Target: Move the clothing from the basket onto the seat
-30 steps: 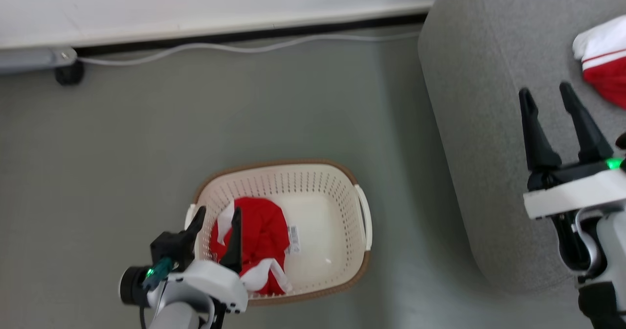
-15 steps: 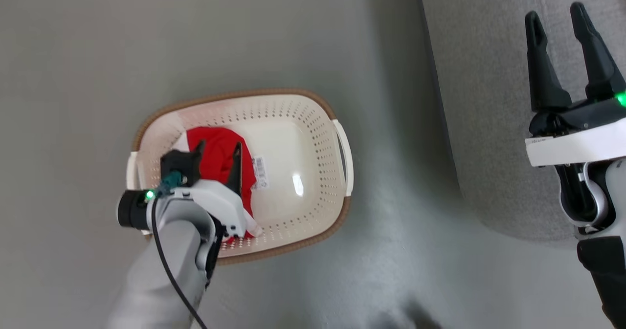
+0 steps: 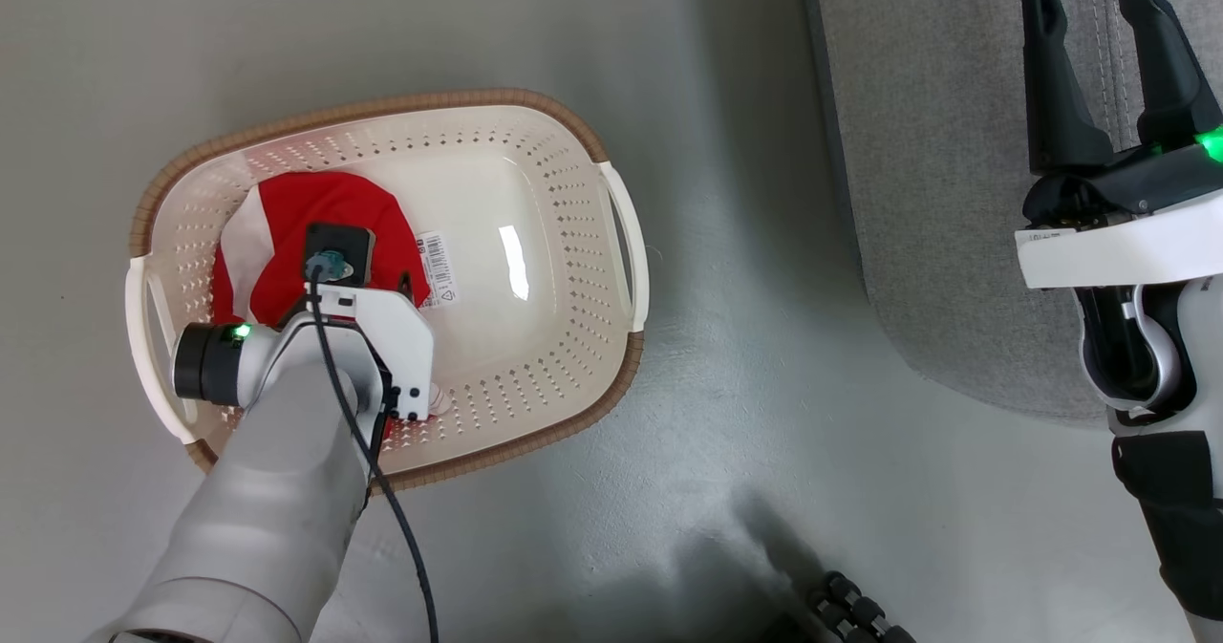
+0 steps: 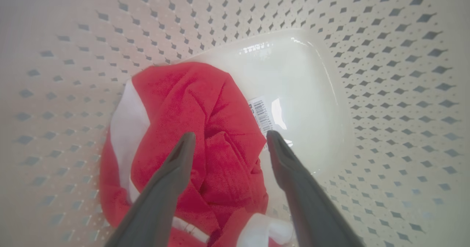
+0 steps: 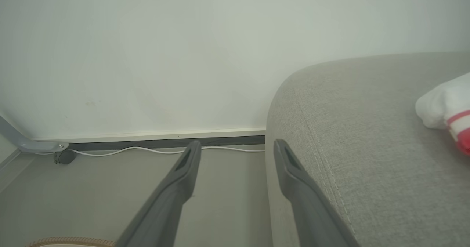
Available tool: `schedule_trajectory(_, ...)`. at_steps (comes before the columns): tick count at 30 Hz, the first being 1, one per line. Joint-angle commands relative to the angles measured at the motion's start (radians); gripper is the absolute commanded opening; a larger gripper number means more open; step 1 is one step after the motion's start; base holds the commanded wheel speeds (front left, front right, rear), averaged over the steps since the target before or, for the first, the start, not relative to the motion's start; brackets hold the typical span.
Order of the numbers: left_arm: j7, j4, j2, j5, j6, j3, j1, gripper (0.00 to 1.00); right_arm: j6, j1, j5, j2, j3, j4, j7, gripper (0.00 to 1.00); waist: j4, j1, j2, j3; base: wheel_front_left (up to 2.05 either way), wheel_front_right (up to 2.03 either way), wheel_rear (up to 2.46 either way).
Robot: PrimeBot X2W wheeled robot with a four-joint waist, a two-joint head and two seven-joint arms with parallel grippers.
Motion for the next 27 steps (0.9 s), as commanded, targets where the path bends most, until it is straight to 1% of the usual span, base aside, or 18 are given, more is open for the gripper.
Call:
schedule_trajectory(1,0.027,0.003,0.011,0.016,0.012,0.003,-0.003,1.00,0.003,0.015,0.010,-0.006,0.009,-0.025,-0.006,1.00,-0.003,0.0000,0.0000,0.004,0.00,0.00,0.00)
schedule_trajectory(2,0.083,0.013,0.011,0.034,0.019,-0.025,-0.011,1.00,0.003,0.014,0.011,-0.001,0.010,-0.024,-0.006,1.00,-0.006,0.0000,0.0000,0.007,0.00,0.00,0.00)
schedule_trajectory(5,0.171,0.021,0.011,0.060,0.012,-0.066,-0.022,1.00,0.003,0.013,0.013,0.003,0.011,-0.023,-0.006,1.00,-0.007,0.0000,0.0000,0.013,0.00,0.00,0.00)
schedule_trajectory(11,0.331,0.026,0.011,0.121,-0.037,-0.160,-0.047,1.00,0.003,0.013,0.020,0.008,0.019,-0.017,-0.006,1.00,-0.006,0.0000,0.0000,0.019,0.00,0.00,0.00)
schedule_trajectory(15,0.424,0.028,0.011,0.144,-0.064,-0.201,-0.058,1.00,0.003,0.012,0.020,0.013,0.024,-0.014,-0.006,1.00,-0.009,0.0000,0.0000,0.025,0.00,0.00,0.00)
schedule_trajectory(16,0.424,0.028,0.011,0.144,-0.064,-0.201,-0.058,1.00,0.003,0.012,0.020,0.013,0.024,-0.014,-0.006,1.00,-0.009,0.0000,0.0000,0.025,0.00,0.00,0.00)
schedule_trajectory(22,0.574,0.028,0.024,0.193,-0.112,-0.273,-0.066,1.00,0.003,0.005,0.024,0.017,0.034,-0.011,-0.006,1.00,-0.020,0.0000,0.0000,0.042,0.00,0.00,0.00)
schedule_trajectory(27,0.606,0.029,0.031,0.214,-0.113,-0.306,-0.079,1.00,0.003,-0.001,0.026,0.021,0.034,-0.014,-0.006,1.00,-0.031,0.0000,0.0000,0.064,0.00,0.00,0.00)
